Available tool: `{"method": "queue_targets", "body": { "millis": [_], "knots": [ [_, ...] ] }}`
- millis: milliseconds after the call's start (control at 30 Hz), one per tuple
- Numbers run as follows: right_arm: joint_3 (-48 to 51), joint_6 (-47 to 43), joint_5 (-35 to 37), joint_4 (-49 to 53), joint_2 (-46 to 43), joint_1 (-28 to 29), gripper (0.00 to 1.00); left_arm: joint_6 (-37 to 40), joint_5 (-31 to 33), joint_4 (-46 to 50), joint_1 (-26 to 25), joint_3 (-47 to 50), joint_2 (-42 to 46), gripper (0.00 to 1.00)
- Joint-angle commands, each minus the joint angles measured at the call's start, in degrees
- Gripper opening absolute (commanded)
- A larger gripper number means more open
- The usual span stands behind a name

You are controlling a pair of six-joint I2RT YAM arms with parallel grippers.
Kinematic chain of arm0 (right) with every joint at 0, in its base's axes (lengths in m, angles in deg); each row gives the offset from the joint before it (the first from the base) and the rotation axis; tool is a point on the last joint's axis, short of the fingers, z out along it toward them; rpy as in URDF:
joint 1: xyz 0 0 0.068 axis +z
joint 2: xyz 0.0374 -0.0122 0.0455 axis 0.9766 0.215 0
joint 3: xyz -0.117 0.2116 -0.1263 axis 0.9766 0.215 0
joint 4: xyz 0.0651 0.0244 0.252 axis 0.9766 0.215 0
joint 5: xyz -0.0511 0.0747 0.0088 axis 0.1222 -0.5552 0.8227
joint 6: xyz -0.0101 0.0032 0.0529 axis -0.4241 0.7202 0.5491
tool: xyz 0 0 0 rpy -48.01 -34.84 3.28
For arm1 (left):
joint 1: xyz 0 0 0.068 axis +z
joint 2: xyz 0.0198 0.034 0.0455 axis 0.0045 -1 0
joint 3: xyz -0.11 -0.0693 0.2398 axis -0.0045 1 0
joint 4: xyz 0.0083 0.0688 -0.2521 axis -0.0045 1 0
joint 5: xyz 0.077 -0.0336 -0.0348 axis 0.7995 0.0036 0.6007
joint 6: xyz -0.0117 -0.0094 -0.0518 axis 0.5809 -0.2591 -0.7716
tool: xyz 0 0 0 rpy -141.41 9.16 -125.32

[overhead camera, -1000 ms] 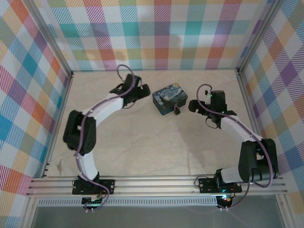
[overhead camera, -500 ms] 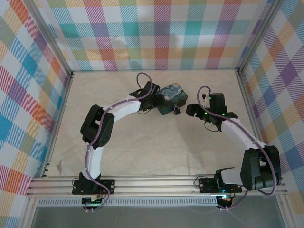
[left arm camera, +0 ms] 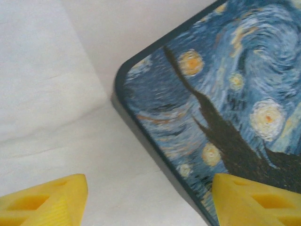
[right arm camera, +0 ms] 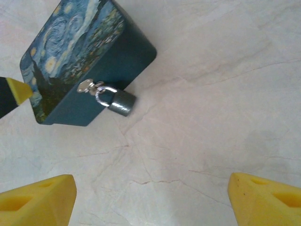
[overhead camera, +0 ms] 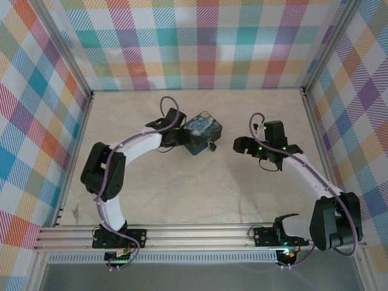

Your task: Unlock a padlock with a key

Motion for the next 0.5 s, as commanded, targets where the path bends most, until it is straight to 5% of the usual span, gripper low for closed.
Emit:
{"method": "queue_targets", "body": {
  "millis": [0,367,467],
  "knots": [
    [-1.4,0.4,-0.6,-0.3,1.8,1.8,0.84,3.6,-0.3,5.3,3.9,4.0,4.7,0.69],
    [-10.4,1.4,1.7,-2.6,13.2,9.9,0.85,5.0,-5.1,7.7,9.3,7.3,14.8,0.75],
    [-10.8,1.7,2.1,-2.7,13.8,10.9,0.86,-0.4,3.1,14.3,9.8,5.3,16.6,0.82]
  ]
}}
